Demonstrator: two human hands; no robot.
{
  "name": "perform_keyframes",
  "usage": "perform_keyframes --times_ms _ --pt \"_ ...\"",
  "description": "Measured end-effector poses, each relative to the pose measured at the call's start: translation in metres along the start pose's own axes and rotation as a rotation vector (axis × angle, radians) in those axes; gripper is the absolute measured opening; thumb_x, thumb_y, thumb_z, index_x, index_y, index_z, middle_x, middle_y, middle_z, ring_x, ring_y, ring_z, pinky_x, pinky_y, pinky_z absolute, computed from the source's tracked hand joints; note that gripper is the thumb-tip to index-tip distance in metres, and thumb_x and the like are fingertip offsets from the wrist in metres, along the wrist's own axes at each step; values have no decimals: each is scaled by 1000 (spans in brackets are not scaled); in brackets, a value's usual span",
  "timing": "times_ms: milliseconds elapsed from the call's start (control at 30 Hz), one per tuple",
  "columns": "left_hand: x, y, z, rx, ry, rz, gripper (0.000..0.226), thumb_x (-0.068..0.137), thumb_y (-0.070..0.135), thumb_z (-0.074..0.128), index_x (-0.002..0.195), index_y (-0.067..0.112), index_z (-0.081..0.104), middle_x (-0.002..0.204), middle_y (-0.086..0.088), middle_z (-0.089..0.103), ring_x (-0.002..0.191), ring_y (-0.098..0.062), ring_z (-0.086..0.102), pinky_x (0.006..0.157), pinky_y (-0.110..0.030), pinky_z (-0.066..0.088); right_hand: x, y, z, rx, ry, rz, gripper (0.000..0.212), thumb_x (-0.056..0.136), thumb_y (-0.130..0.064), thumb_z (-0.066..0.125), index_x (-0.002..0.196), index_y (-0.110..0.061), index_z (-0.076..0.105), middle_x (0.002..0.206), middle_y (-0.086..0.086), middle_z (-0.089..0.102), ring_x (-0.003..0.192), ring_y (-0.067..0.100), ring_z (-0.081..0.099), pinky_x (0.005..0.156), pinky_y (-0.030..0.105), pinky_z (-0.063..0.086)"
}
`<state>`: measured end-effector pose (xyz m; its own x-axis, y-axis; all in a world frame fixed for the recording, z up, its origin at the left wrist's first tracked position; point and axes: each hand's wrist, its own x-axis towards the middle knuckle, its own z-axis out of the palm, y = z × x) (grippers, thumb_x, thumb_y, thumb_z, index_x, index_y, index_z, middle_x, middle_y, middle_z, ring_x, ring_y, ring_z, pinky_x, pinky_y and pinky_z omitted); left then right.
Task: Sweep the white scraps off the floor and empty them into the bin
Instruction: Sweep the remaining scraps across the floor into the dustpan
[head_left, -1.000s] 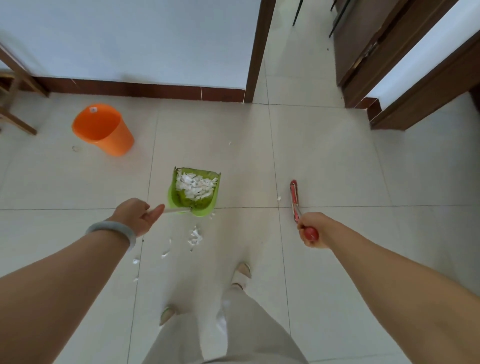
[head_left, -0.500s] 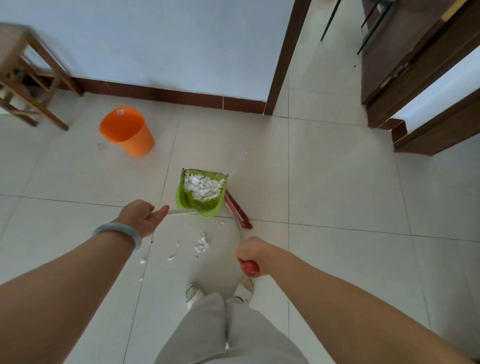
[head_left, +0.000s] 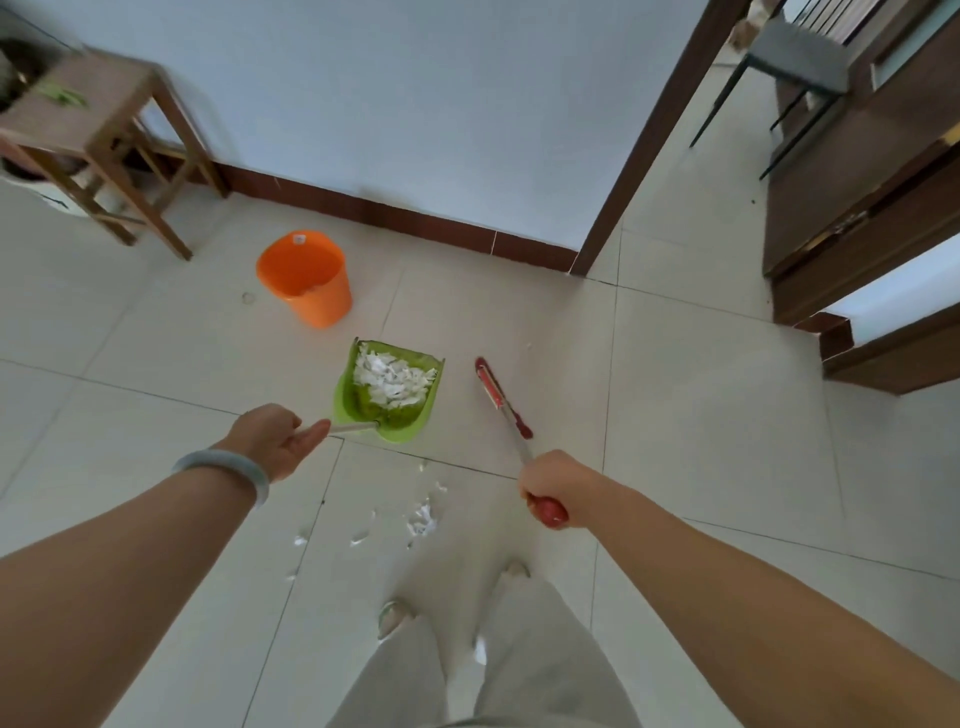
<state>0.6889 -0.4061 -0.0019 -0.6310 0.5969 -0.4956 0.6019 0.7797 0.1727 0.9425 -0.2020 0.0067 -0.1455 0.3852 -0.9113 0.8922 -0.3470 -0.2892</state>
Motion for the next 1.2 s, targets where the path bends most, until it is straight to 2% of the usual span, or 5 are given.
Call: perform_keyframes --times_ms 167,333,567,933,1200 --pt "20 3 -2 10 8 -76 54 92 55 38 58 15 49 58 0 49 62 -21 49 61 -26 41 36 -45 -60 -71 -3 -16 23 90 1 44 71 -12 41 67 6 44 47 13 44 30 13 37" --pt "50 24 2 -123 -46 -194 52 91 51 50 61 8 54 56 -6 45 59 -25 47 64 -29 43 77 -90 -121 -119 60 9 17 92 1 42 78 -7 45 66 9 49 48 15 49 43 20 38" --pt "73 56 0 -206 -4 -275 56 92 53 43 68 5 61 65 -8 55 66 -30 55 64 -30 45 134 -146 -172 -175 91 22 14 84 7 47 83 -7 50 67 13 50 54 18 48 37 16 40" --pt "73 40 -5 -313 3 -418 61 89 55 49 73 -2 65 59 -6 51 58 -24 49 70 -37 50 123 -171 -108 -368 -27 -2 15 84 7 46 78 -6 50 70 14 51 57 20 48 47 24 40" --pt "24 -9 1 -291 55 -422 56 90 54 48 70 4 62 57 -4 49 57 -23 47 56 -28 38 71 -142 -24 -684 -101 -104 12 89 4 45 92 -3 54 74 15 52 65 23 55 50 28 42"
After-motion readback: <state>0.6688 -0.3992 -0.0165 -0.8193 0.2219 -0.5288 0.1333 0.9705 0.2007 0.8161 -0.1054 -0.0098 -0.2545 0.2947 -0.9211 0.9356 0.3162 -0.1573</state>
